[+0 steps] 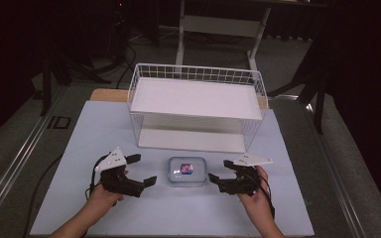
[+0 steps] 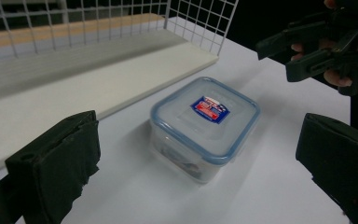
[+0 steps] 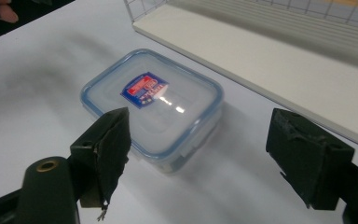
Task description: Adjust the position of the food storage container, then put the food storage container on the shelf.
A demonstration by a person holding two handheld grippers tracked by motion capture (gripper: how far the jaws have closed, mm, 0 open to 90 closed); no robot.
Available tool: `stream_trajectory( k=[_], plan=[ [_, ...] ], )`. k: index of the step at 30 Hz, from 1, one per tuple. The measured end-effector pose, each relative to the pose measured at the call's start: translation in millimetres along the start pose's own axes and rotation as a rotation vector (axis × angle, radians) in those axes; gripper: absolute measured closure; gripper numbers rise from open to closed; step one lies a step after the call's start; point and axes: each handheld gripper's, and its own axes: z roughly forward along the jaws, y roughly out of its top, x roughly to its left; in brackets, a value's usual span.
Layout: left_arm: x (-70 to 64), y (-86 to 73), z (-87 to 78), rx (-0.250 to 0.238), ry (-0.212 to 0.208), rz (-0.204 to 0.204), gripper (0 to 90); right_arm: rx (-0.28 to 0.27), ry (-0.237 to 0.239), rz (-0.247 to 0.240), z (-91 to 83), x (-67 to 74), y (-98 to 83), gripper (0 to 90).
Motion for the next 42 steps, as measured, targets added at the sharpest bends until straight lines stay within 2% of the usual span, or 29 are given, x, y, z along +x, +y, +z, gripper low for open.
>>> stream_trajectory(
  k=[1,5,6,8,10,11,12,14,15,16,17,18,19,20,22,24,25,26,27,30,31,32,33,34,35,36,39,41,42],
  plan=[
    [-1.4,-0.4,4.4,0.036,0.002,-0.006,0.7,0.003,0.009,0.002,3.3,0.5,0.8,20.6],
    [-2.8,-0.7,9.5,0.058,-0.003,-0.022,0.7,-0.013,0.014,-0.013,6.1,-0.5,3.1,19.2],
    [-3.6,-0.8,10.6,0.057,-0.001,-0.032,0.7,-0.014,0.008,-0.008,6.3,-0.4,3.5,18.2],
    [-5.8,-0.8,14.6,0.07,-0.012,-0.08,0.7,0.007,0.021,0.009,8.2,-0.6,4.2,14.9],
    [-6.5,-0.7,16.1,0.079,-0.01,-0.094,0.7,0.023,0.023,0.024,9.4,-0.7,4.4,13.2],
    [-6.9,-0.5,17.7,0.085,-0.013,-0.108,0.7,0.044,0.038,0.064,13.6,-2.3,5.4,10.7],
    [-7.1,0.0,19.3,0.092,-0.011,-0.12,0.7,0.044,0.038,0.064,13.6,-2.3,5.4,10.7],
    [-7.2,1.9,23.0,0.111,0.008,-0.145,0.7,0.054,0.036,0.118,17.7,-4.2,8.0,10.7],
    [-4.8,4.3,28.0,0.138,-0.008,-0.203,0.6,0.075,0.069,0.188,21.6,-7.2,10.7,10.7],
    [-4.8,4.3,28.0,0.138,-0.008,-0.203,0.6,0.075,0.069,0.188,21.6,-7.2,10.7,10.7],
    [-2.5,6.3,34.2,0.17,-0.027,-0.257,0.7,0.093,0.101,0.243,25.7,-11.0,12.1,10.7],
    [-2.5,6.3,34.2,0.17,-0.027,-0.257,0.7,0.106,0.115,0.276,27.7,-13.1,12.4,10.7],
    [-2.3,7.0,37.3,0.18,-0.03,-0.267,0.7,0.106,0.115,0.276,27.7,-13.1,12.4,10.7],
    [-2.1,8.3,45.5,0.222,-0.026,-0.276,0.7,0.126,0.136,0.326,32.0,-17.2,12.0,10.7],
    [-1.9,8.1,49.1,0.233,-0.026,-0.272,0.7,0.131,0.13,0.343,33.8,-18.7,11.4,10.7],
    [2.1,5.2,59.2,0.251,-0.039,-0.318,0.7,0.152,0.142,0.4,38.8,-24.0,7.5,10.7],
    [2.1,5.2,59.2,0.251,-0.039,-0.318,0.7,0.157,0.159,0.432,40.6,-25.4,5.9,10.7],
    [4.0,4.0,61.9,0.257,-0.036,-0.34,0.7,0.162,0.175,0.458,42.3,-26.4,4.3,10.7],
    [6.2,2.7,64.2,0.258,-0.048,-0.361,0.7,0.162,0.175,0.458,42.3,-26.4,4.3,10.7],
    [11.5,-0.5,74.6,0.295,-0.061,-0.435,0.7,0.193,0.202,0.523,51.6,-27.8,0.8,11.9],
    [11.5,-0.5,74.6,0.295,-0.061,-0.435,0.7,0.193,0.202,0.523,51.6,-27.8,0.8,11.9],
    [12.8,-1.1,77.7,0.321,-0.05,-0.452,0.7,0.209,0.203,0.534,54.2,-28.2,0.7,15.0],
    [13.8,-1.9,80.2,0.337,-0.045,-0.472,1.8,0.232,0.191,0.545,58.6,-28.4,0.4,22.3],
    [14.8,-3.0,82.1,0.343,-0.042,-0.482,1.8,0.232,0.191,0.545,58.6,-28.4,0.4,22.3],
    [16.8,-4.3,84.4,0.34,-0.04,-0.513,11.6,0.248,0.198,0.58,62.3,-29.6,0.0,25.7],
    [16.8,-4.3,84.4,0.34,-0.04,-0.513,15.6,0.257,0.204,0.591,63.9,-30.8,-0.6,30.6],
    [17.9,-4.4,87.1,0.337,-0.039,-0.517,16.8,0.263,0.192,0.605,65.4,-31.2,-1.3,34.6],
    [19.4,-4.6,87.5,0.328,-0.054,-0.53,25.2,0.268,0.205,0.628,65.7,-31.8,-2.2,39.0],
    [20.0,-4.9,88.2,0.331,-0.061,-0.537,33.5,0.261,0.209,0.635,64.2,-31.6,-1.4,41.9]
  ],
)
